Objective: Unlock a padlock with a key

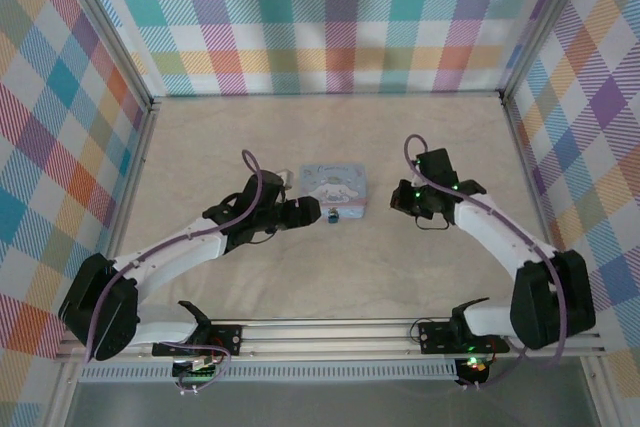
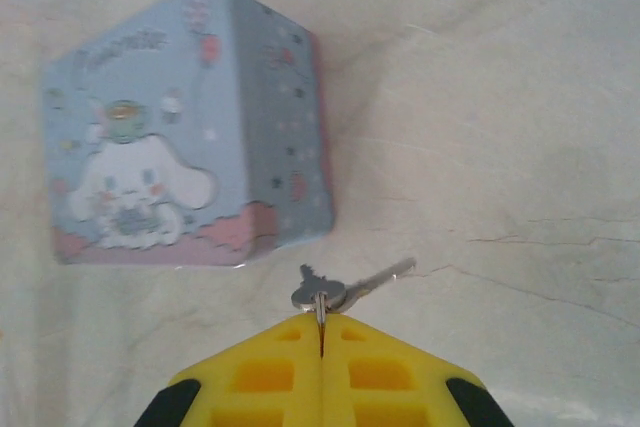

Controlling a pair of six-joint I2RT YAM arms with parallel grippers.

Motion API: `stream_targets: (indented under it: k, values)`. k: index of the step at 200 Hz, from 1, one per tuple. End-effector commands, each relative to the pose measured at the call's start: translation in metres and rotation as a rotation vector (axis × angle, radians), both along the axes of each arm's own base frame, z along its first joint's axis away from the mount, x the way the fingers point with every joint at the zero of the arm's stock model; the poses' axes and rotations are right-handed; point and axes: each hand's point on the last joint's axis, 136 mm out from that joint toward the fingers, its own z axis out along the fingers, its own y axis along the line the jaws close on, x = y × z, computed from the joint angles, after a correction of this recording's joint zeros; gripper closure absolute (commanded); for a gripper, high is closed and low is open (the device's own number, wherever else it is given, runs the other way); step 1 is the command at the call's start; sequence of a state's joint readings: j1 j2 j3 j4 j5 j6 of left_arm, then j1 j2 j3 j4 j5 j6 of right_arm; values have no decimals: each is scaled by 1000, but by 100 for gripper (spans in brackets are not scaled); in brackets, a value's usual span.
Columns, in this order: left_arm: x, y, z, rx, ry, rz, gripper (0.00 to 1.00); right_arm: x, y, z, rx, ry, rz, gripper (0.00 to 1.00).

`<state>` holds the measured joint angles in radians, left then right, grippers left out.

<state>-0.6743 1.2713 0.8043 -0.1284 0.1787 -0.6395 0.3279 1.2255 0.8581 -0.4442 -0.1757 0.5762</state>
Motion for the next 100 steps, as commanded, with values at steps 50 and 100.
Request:
stream_targets:
  k: [50,100]
  values:
    - [0,-55,105,-312,-176,-187,10,-28,38,97,275,-130,195,100]
    - [-6,-77,142,-434,-244,-319,8,-50,59,148,440,-161,341,100]
